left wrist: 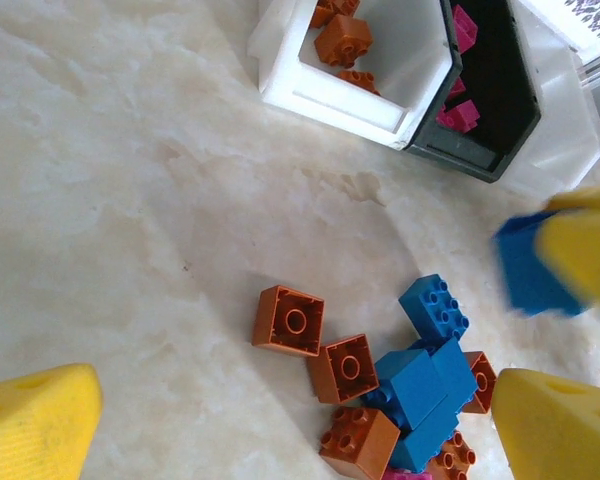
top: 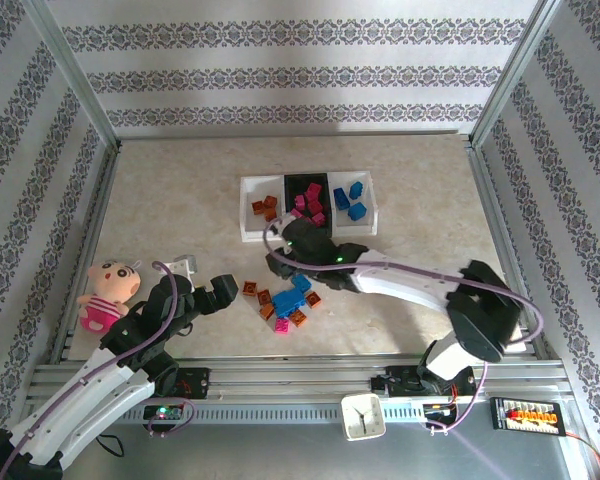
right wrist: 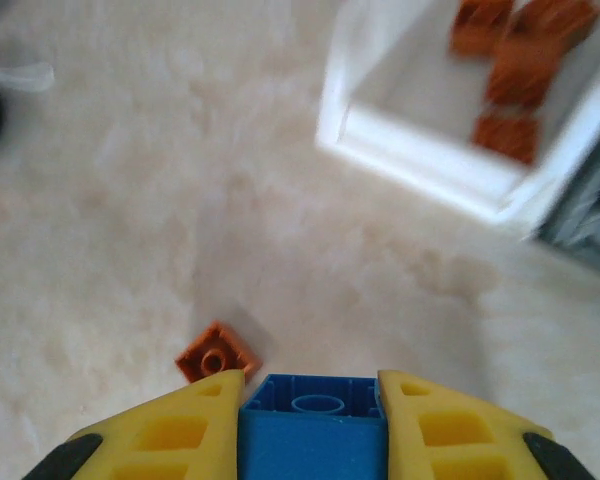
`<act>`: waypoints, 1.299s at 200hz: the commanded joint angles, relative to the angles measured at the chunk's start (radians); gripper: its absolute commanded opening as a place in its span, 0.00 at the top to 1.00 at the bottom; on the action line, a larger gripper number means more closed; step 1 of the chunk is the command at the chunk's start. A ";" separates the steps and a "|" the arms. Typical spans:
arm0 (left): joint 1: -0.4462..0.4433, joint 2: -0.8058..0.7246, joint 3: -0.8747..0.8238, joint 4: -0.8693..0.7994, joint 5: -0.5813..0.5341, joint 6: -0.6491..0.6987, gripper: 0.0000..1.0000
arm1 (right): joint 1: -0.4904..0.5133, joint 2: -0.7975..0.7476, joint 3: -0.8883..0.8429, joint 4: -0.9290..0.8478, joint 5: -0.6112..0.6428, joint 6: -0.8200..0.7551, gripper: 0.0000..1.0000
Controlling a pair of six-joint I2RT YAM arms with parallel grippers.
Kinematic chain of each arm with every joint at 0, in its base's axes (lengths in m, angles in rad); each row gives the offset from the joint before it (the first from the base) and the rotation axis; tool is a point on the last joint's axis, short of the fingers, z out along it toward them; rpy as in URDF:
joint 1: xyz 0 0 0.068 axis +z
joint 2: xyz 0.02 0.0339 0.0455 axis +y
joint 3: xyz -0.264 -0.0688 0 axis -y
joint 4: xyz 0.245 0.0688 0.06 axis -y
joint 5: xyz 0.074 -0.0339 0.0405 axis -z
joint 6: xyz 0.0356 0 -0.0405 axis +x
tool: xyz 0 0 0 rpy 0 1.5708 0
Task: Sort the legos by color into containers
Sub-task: Pick up the lego from the bottom-center of the table, then place the lego in the container, then pick up the lego from the middle-left of the table.
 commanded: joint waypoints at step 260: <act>-0.016 0.702 0.186 0.246 0.078 0.154 0.19 | -0.388 -0.089 -0.086 -0.042 0.087 0.002 0.41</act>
